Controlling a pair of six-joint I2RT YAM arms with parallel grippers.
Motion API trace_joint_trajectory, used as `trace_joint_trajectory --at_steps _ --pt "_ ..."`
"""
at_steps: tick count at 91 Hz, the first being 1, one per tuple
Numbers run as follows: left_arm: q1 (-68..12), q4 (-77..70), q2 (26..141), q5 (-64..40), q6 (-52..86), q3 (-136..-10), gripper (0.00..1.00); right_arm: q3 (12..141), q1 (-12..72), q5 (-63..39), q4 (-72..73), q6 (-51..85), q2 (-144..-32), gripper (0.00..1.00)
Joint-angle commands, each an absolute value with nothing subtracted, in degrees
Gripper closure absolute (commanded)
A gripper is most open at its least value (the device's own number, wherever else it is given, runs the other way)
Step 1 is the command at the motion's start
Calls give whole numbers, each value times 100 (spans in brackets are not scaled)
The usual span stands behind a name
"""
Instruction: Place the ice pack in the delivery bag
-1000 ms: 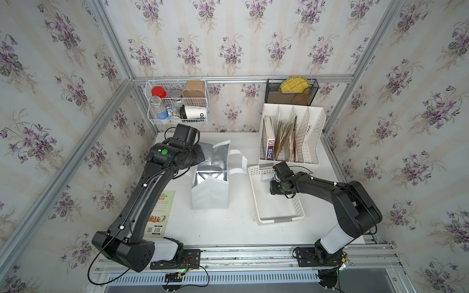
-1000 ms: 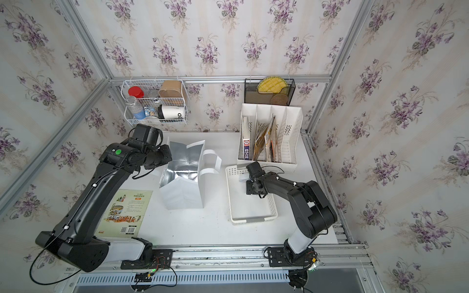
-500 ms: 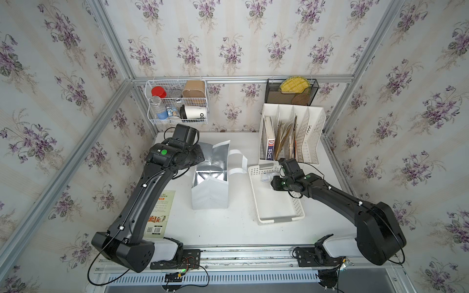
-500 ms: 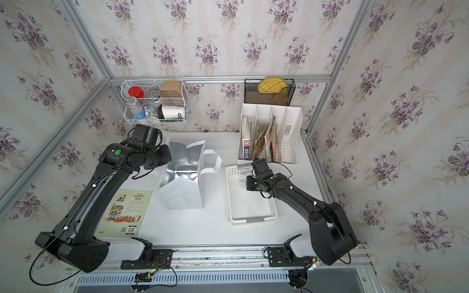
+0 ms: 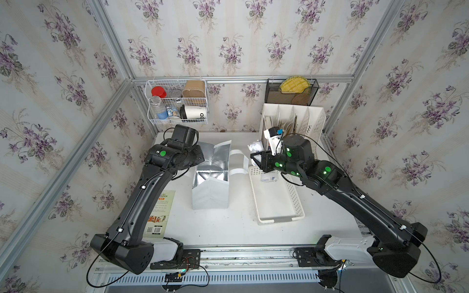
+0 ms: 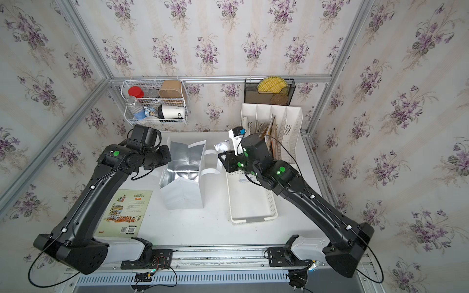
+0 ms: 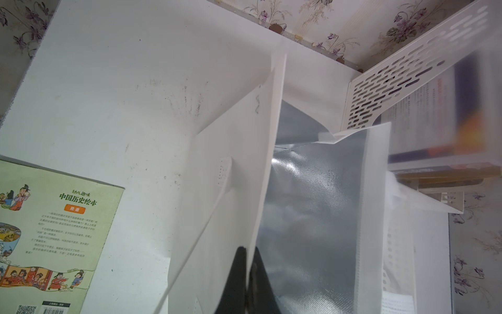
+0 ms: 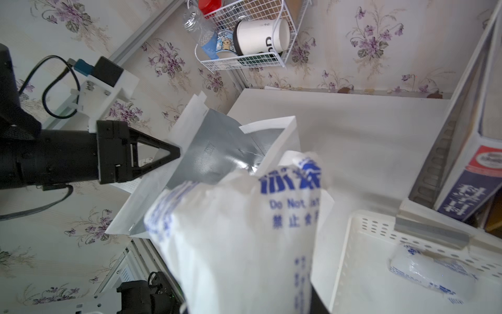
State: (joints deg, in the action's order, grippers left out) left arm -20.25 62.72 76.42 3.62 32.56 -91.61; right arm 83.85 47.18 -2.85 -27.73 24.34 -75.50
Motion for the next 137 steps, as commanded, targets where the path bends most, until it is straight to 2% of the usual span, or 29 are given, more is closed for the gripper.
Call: trace_joint_trajectory --at_steps 1,45,69,91,99,106,116,137 --pt "-2021 6083 7571 282 3202 -9098 100 9016 5002 176 -2966 2275 -8127 86" --pt "-2015 5890 7527 -99 3252 -8930 100 11193 5446 -411 -2988 2293 -10638 85" --pt "-2004 5879 7463 28 3274 -8906 100 11350 5465 -380 -3183 2311 -11222 81" --pt "-1986 5835 7423 53 3262 -8859 100 11099 5543 -546 -3081 2303 -11244 59" --pt "-1986 5808 7409 64 3264 -8835 100 11052 5571 -573 -3042 2312 -11199 44" --pt "-1985 5796 7401 89 3264 -8824 100 11002 5581 -608 -2987 2321 -11128 35" --pt "-1986 5793 7401 123 3261 -8811 100 10980 5577 -527 -2958 2314 -10992 30" --pt "-1986 5764 7406 75 3242 -8785 100 10132 5576 137 -2374 2214 -9814 29"
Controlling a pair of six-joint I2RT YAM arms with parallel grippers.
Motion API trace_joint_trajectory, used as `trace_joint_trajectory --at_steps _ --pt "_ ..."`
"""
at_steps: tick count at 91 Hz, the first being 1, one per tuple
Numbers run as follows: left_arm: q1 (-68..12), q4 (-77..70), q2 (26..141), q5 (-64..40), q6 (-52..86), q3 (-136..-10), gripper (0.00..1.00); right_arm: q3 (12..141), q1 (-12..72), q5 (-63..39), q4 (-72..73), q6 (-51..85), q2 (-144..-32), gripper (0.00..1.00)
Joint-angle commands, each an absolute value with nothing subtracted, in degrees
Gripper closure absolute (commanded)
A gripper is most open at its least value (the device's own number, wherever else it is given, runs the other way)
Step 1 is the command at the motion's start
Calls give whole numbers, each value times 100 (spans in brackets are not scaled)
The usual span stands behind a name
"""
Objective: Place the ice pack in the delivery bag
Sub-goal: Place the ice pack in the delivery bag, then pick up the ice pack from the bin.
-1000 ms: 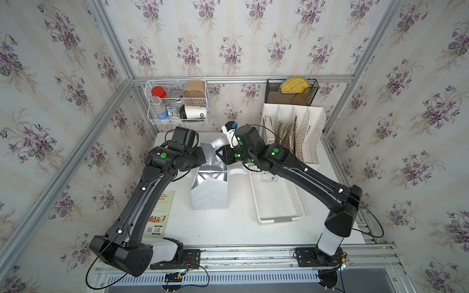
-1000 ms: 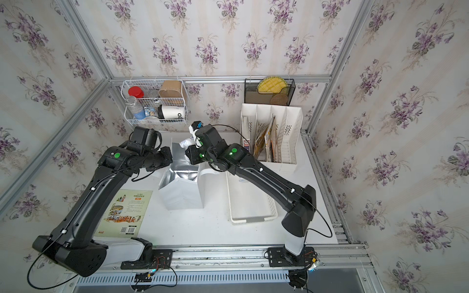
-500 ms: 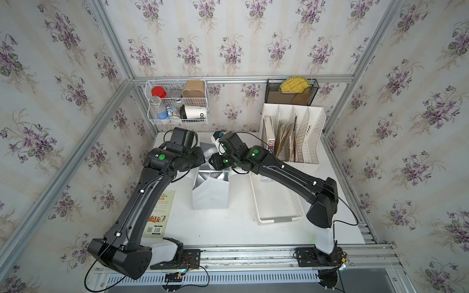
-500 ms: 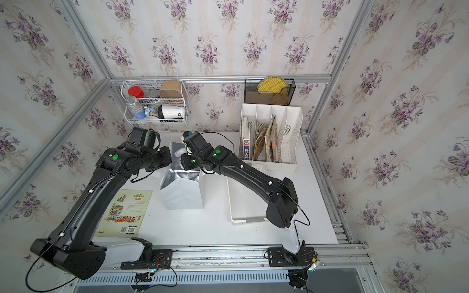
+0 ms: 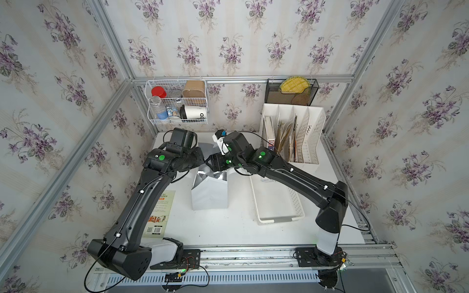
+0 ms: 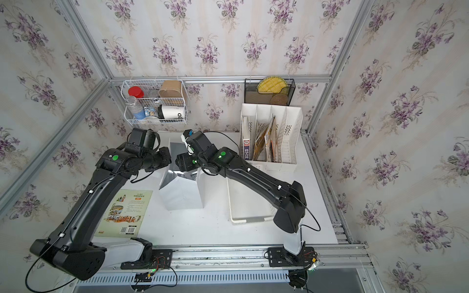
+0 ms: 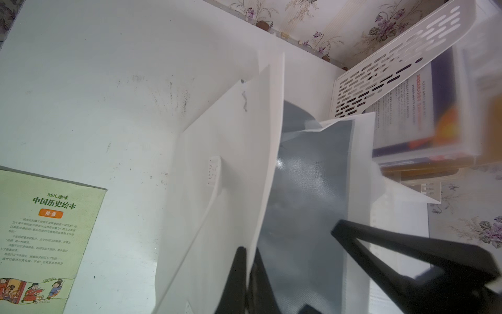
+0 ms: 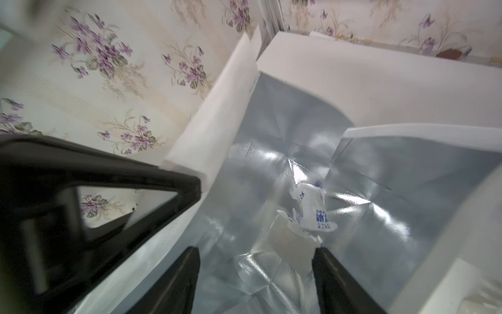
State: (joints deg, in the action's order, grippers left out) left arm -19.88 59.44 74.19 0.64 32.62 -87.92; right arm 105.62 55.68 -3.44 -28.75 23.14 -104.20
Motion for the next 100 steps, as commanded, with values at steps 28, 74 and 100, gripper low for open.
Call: trace_joint_trajectory --at_steps 28,74,100 --pt "-1986 5733 7368 55 3226 -8755 100 7396 5234 2380 -1679 2488 -7632 7" --pt "-1986 5649 7389 112 3237 -8663 100 4955 3408 1890 -1202 4826 -8069 10" --pt "-1986 5625 7380 162 3247 -8629 100 5601 3221 2094 -1244 4604 -9497 6"
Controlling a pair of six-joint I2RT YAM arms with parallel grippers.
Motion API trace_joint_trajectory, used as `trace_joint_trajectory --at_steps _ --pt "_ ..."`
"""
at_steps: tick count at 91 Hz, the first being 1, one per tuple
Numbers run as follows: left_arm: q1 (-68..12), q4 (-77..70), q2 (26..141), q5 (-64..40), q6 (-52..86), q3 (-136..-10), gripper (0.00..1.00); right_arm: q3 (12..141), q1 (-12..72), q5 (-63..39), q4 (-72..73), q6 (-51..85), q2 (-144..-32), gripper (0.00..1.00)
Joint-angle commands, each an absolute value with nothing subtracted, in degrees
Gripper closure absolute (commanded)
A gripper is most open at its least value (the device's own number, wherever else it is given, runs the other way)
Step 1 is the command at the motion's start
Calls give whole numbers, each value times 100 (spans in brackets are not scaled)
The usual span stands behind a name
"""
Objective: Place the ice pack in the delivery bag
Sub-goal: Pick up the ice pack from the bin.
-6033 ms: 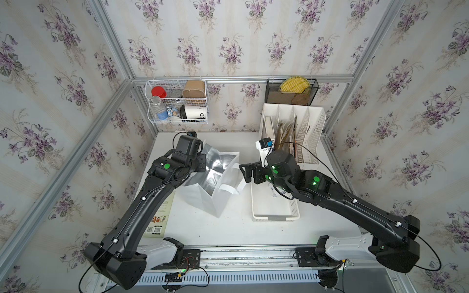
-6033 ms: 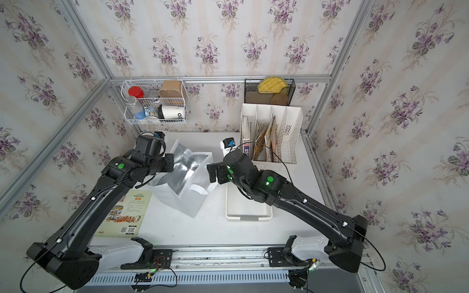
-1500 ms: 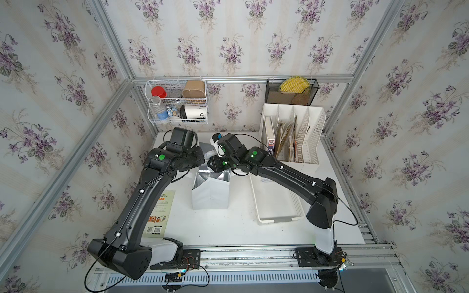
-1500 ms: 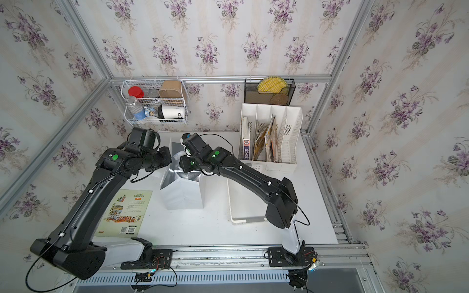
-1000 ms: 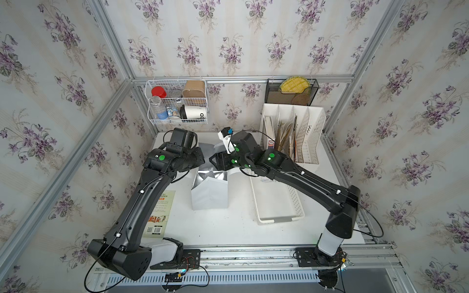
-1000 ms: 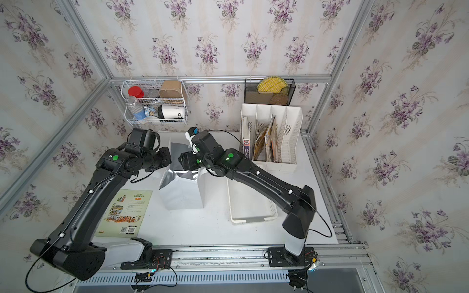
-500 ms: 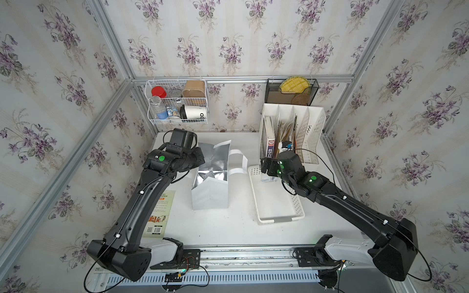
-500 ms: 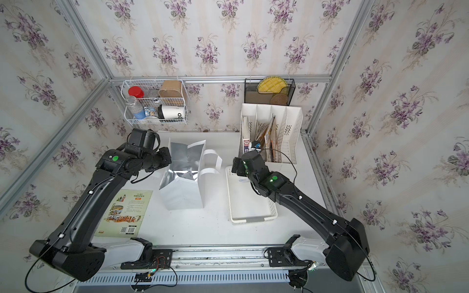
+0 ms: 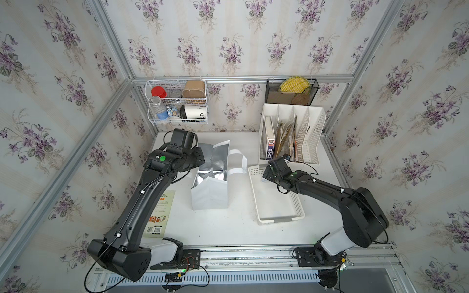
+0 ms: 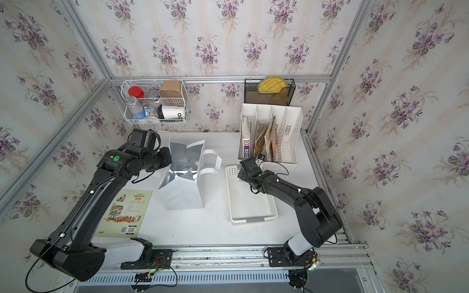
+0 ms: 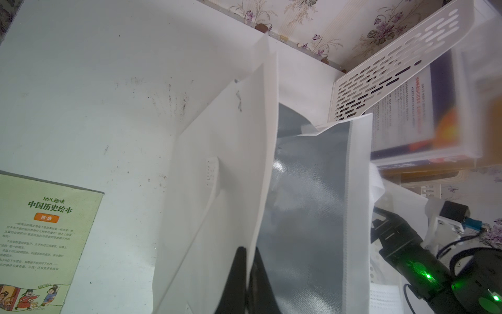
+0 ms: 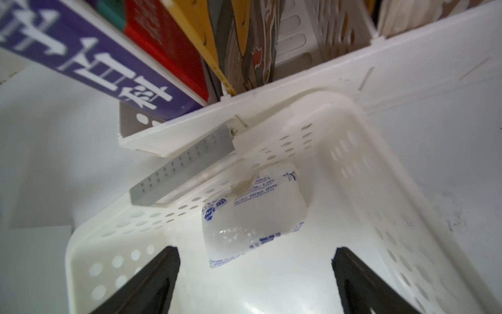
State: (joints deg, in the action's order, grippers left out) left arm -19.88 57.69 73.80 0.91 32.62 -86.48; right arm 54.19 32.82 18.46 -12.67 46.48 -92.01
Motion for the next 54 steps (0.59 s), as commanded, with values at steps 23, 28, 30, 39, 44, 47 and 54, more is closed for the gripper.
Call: trace_joint_trajectory --at_steps 23,28,30,39,44,47,54 --pt "-1980 5616 7375 176 3252 -8622 100 5876 3212 2264 -1213 4372 -10161 8" --pt "-1986 5611 7371 176 3253 -8613 100 5815 3214 2189 -1146 4309 -10220 8" --pt "-1986 5613 7364 187 3252 -8613 100 5793 3216 2156 -1146 4290 -10232 9" --pt "-1977 5586 7358 213 3261 -8595 100 5620 3220 2022 -1098 4263 -10166 14" --pt "-1978 5590 7358 212 3266 -8588 100 5440 3221 1955 -994 4254 -10067 18" --pt "-1978 5592 7364 211 3263 -8593 100 5329 3222 1899 -938 4243 -10001 20" --pt "-1977 5585 7357 216 3273 -8595 100 5141 3231 1749 -892 4151 -9843 22"
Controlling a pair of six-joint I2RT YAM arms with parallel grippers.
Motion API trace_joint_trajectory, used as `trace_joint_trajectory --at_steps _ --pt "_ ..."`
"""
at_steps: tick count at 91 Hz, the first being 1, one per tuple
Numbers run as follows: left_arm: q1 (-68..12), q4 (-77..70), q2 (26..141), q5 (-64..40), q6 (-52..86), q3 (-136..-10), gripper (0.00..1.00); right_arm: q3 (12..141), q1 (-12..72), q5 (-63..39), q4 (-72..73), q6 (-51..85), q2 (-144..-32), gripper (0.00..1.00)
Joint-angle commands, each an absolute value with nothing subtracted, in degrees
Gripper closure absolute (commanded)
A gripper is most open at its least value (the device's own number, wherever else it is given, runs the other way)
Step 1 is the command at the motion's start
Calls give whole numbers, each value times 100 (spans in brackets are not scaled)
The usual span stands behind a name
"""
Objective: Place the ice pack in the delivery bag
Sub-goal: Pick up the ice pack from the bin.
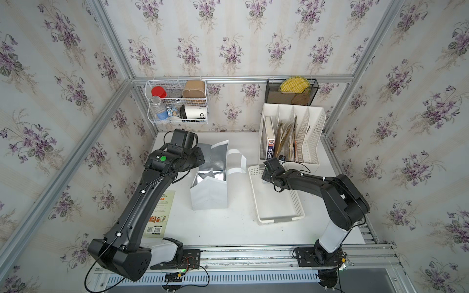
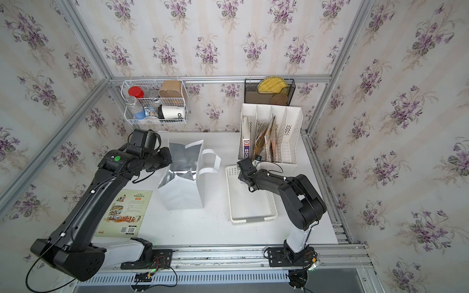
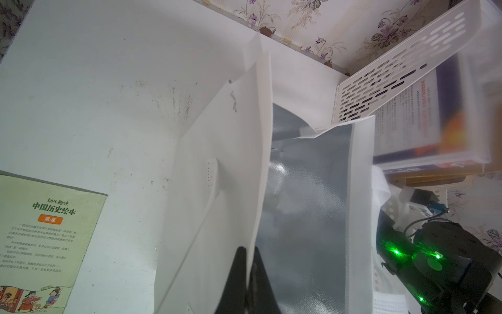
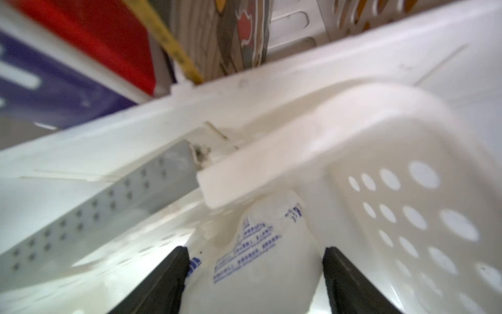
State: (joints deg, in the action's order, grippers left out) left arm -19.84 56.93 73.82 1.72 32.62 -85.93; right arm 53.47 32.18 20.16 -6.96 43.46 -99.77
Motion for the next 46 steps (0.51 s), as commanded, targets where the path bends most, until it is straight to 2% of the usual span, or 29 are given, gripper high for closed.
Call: trace_joint_trajectory --at_steps 1,26,30,40,46 --pt "-1977 5587 7352 218 3271 -8591 100 5119 3233 1723 -890 4132 -9817 22" --pt "-1977 5571 7348 240 3272 -8570 100 4205 3295 1225 -645 3586 -8575 27" --pt "-1976 5563 7346 237 3284 -8570 100 4099 3296 1311 -686 3629 -8311 25" --pt "-1976 5559 7342 252 3280 -8562 100 4117 3291 1558 -1137 3935 -7943 10" --pt "-1977 5552 7352 255 3279 -8561 100 4267 3296 1607 -1471 4085 -7850 6"
